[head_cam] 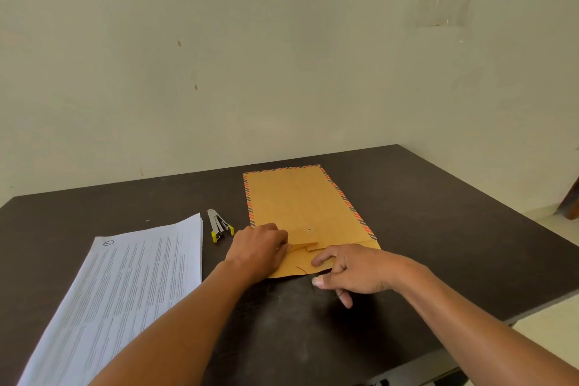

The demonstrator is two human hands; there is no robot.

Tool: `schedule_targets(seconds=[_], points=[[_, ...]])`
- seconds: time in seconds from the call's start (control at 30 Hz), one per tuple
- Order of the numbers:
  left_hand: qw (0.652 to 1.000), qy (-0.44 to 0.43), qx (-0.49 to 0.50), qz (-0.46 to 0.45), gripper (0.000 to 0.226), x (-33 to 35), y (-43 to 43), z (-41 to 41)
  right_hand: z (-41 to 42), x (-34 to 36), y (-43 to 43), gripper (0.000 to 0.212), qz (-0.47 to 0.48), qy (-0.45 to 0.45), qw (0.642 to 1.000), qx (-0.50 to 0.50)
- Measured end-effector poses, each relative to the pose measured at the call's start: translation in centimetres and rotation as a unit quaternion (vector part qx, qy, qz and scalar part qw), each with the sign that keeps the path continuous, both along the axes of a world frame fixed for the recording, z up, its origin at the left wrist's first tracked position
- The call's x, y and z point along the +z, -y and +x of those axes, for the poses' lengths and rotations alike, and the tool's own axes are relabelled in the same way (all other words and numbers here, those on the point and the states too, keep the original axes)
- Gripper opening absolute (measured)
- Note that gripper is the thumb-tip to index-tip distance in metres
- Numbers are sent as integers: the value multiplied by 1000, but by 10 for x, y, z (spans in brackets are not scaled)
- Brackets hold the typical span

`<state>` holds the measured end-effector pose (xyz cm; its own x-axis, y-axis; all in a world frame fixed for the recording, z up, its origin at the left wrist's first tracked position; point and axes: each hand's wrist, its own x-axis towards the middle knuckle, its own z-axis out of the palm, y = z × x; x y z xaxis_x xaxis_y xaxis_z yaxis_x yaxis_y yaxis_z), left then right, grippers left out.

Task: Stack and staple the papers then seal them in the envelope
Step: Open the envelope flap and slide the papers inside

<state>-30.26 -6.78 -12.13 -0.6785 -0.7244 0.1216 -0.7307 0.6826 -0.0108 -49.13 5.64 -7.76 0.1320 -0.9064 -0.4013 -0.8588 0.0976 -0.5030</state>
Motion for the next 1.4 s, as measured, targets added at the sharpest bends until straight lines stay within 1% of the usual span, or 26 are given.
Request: schedule_targets(seconds=[0.07,0.2,0.3,0.4,0.5,0.57,0.67,0.73,0.83,0.93,0.97,1.03,1.07,1.1,1.17,1.23,1.3,1.37,1.4], points=[[1000,-4,0,-3,33,-2,0,-1,2,1,-3,47,-4,-19,1000,12],[1000,-18,5,-2,32,-3,1,-2,0,3,-6,28,-23,-40,999,27],[999,-39,7,16,31,-4,2,-2,-3,6,-4,26,-62,-11,998,14],[996,-77,5,53,32,0,1,1,-2,18,6,27,-102,26,994,-33],[992,-120,7,47,37,12,0,12,8,38,24,31,-130,57,989,-43],[988,-151,26,35,34,27,0,29,25,52,39,33,-154,85,983,-49],[980,-179,85,16,26,46,3,75,67,67,65,30,-196,109,972,-73],[971,-188,149,0,24,51,1,117,103,68,80,25,-183,119,972,-82],[949,-172,262,6,30,48,-10,181,165,47,102,25,-132,87,983,-97],[909,-140,391,34,36,37,-22,237,215,19,109,35,-118,25,987,-106],[893,-135,425,55,34,32,-25,252,226,9,111,33,-112,17,988,-107],[866,-138,470,104,33,23,-31,272,239,-8,114,15,-101,-5,989,-112],[857,-144,480,117,35,19,-33,277,243,-14,116,12,-102,-15,987,-125],[855,-150,482,120,36,15,-34,280,246,-21,119,13,-107,-19,984,-143],[851,-176,478,124,34,13,-32,277,248,-28,124,23,-118,-13,979,-169],[838,-218,477,150,34,16,-32,268,248,-30,125,9,-112,-19,979,-172],[815,-265,482,182,37,15,-28,263,245,-34,128,14,-105,-14,978,-180],[788,-310,491,207,38,15,-27,261,243,-32,128,8,-95,0,978,-186],[776,-330,493,214,37,14,-26,262,241,-33,130,12,-88,23,978,-189]])
